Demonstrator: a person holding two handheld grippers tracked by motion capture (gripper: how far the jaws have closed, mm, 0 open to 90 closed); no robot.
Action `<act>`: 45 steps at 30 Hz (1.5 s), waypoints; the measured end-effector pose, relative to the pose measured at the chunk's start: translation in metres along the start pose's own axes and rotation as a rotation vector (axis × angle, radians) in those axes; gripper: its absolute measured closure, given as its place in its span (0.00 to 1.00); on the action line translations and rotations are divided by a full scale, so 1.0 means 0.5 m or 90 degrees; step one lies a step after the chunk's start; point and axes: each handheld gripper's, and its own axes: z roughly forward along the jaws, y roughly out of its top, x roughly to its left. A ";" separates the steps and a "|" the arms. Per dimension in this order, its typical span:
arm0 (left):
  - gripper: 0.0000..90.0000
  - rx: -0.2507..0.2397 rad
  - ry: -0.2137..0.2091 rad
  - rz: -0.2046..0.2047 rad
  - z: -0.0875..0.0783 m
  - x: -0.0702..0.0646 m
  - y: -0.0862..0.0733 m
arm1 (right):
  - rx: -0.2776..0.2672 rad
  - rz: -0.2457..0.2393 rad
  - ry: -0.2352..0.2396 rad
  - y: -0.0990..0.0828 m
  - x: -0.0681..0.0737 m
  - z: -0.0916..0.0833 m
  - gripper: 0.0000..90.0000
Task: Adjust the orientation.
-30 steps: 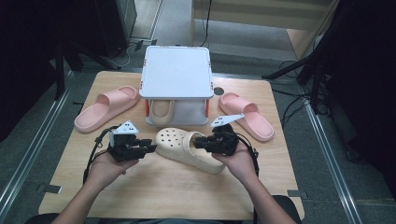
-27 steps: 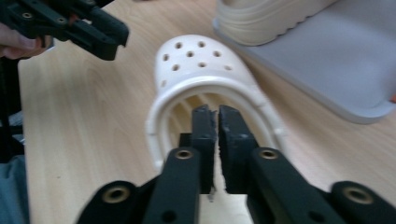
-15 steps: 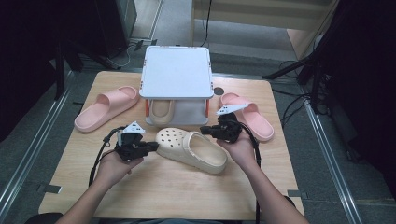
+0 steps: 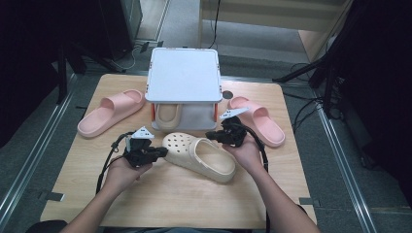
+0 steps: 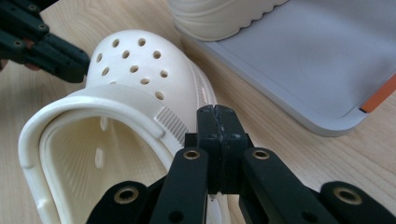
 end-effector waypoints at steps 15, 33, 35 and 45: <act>0.93 0.013 -0.004 0.006 0.025 0.019 0.036 | -0.002 0.015 -0.014 -0.036 0.035 -0.026 1.00; 0.96 0.000 -0.030 0.010 0.076 0.022 0.075 | -0.026 0.034 -0.040 -0.077 0.090 -0.053 1.00; 0.96 -0.002 -0.033 0.005 0.079 0.024 0.077 | -0.026 0.037 -0.040 -0.079 0.094 -0.053 1.00; 0.96 0.000 -0.039 0.015 0.092 0.025 0.089 | -0.027 0.050 -0.043 -0.086 0.108 -0.048 1.00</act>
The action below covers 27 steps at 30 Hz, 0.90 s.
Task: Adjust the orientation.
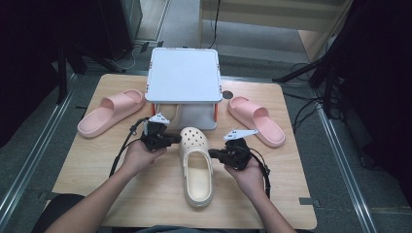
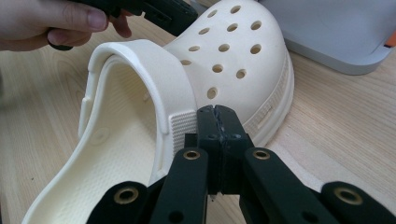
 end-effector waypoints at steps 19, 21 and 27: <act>0.85 0.003 -0.022 0.016 -0.042 -0.009 0.034 | -0.053 0.020 -0.012 -0.005 0.020 -0.052 0.86; 0.81 -0.007 -0.030 0.015 -0.060 -0.011 0.040 | -0.062 0.019 -0.014 -0.008 0.028 -0.060 0.84; 0.75 0.002 -0.024 0.030 -0.097 -0.017 0.060 | -0.072 0.020 -0.019 -0.018 0.062 -0.069 0.76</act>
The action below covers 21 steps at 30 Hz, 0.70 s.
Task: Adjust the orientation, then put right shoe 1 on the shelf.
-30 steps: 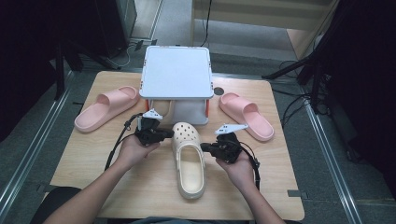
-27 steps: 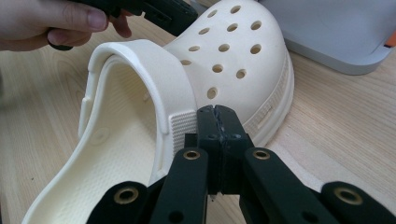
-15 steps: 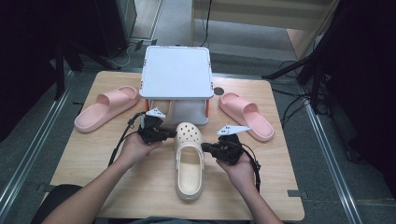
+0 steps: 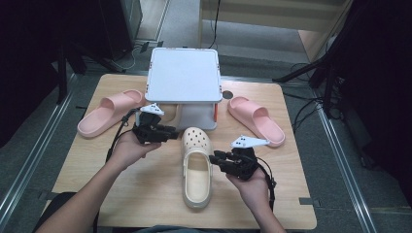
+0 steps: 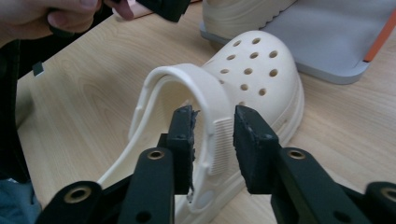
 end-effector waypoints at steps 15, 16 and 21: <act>0.82 -0.042 0.017 0.013 -0.075 0.025 0.097 | 0.021 0.024 -0.019 -0.022 0.013 0.028 0.58; 0.83 -0.042 0.017 0.013 -0.075 0.025 0.097 | 0.021 0.024 -0.019 -0.022 0.013 0.028 0.58; 0.83 -0.036 0.037 0.009 -0.091 0.052 0.144 | 0.033 0.040 -0.027 -0.027 0.003 0.040 0.57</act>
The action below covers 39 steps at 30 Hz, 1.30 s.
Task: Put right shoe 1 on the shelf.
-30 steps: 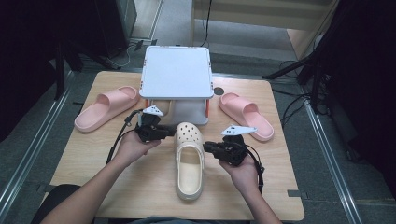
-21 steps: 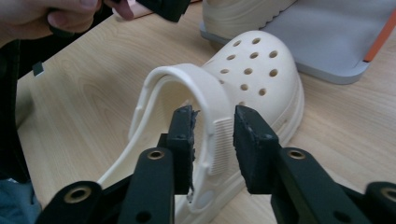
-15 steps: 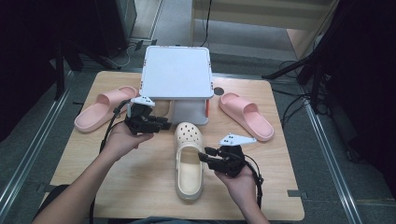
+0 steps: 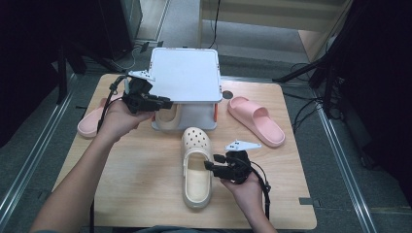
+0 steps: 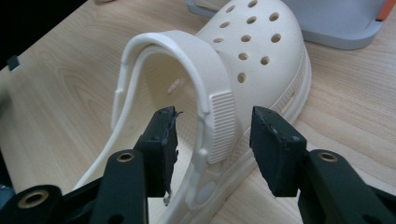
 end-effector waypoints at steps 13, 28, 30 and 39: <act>0.88 -0.013 0.030 -0.042 0.016 0.077 0.005 | 0.021 0.002 -0.038 0.001 -0.003 0.046 0.61; 0.90 -0.028 0.062 -0.015 0.018 0.066 -0.003 | 0.002 -0.007 -0.086 0.008 0.004 0.037 0.81; 0.90 -0.029 0.057 -0.017 0.017 0.068 -0.004 | 0.000 -0.006 -0.093 0.011 0.004 0.034 0.82; 0.89 -0.035 0.055 -0.020 0.017 0.068 -0.006 | -0.048 0.003 -0.118 0.047 -0.009 0.010 0.86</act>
